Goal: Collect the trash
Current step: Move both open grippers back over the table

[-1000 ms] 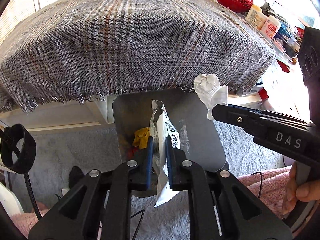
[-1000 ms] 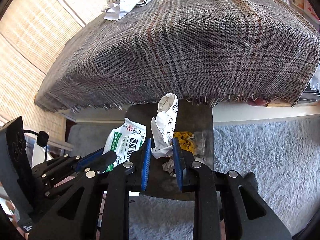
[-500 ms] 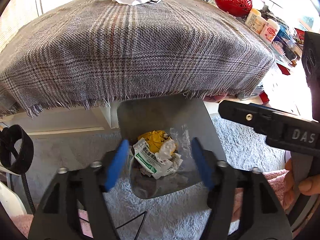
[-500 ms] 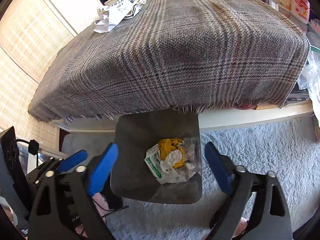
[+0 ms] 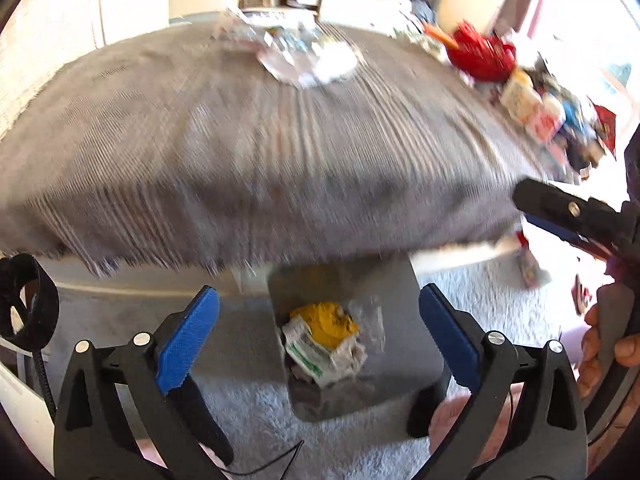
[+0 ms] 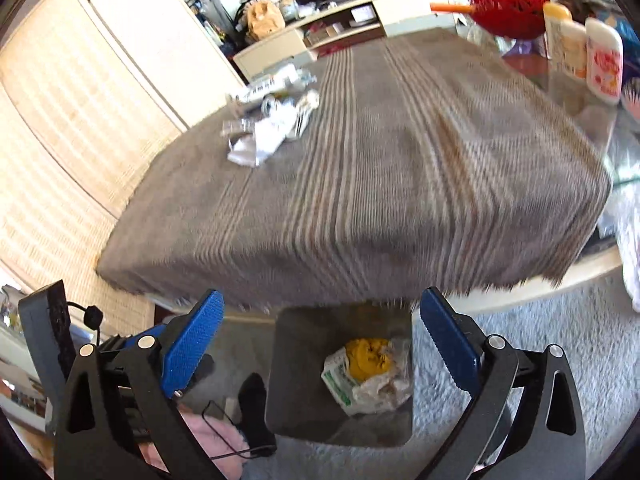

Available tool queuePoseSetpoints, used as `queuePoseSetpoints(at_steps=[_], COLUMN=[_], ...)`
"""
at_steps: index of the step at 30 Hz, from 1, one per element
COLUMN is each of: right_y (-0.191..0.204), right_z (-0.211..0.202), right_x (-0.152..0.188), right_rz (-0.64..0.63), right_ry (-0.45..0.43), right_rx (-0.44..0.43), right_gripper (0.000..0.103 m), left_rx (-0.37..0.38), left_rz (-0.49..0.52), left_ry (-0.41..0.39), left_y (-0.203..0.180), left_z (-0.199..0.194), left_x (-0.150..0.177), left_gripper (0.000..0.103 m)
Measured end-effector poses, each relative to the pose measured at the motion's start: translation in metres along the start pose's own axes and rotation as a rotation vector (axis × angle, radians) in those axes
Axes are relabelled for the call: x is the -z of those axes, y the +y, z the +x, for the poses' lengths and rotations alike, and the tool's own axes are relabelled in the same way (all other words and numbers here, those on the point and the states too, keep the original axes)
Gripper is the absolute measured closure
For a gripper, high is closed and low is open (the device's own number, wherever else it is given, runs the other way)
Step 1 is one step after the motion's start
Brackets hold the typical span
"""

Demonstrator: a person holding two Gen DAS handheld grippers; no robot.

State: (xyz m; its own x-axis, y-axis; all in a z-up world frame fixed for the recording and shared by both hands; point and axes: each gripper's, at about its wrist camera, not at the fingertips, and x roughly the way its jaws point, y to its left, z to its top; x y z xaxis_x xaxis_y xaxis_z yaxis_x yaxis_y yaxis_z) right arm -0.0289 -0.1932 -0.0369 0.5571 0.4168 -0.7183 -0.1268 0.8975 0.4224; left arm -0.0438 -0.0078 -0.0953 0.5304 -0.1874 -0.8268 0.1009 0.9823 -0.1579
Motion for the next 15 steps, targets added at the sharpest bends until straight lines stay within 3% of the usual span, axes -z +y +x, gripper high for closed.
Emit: queuePoseSetpoints(at_steps=[6, 15], right_y=[0.011, 0.012], right_z=[0.016, 0.059], right_x=[-0.052, -0.121], right_rz=[-0.077, -0.078], right_ry=[-0.007, -0.013], right_rx=[0.106, 0.116], right_gripper=[0.004, 0.004], left_rx=[-0.045, -0.093], left_rz=[-0.017, 0.013], left_ry=[-0.053, -0.101], left_y=[0.018, 0.027], left_z=[-0.001, 0.026], left_x=[-0.058, -0.124], left_gripper=[0.008, 0.008])
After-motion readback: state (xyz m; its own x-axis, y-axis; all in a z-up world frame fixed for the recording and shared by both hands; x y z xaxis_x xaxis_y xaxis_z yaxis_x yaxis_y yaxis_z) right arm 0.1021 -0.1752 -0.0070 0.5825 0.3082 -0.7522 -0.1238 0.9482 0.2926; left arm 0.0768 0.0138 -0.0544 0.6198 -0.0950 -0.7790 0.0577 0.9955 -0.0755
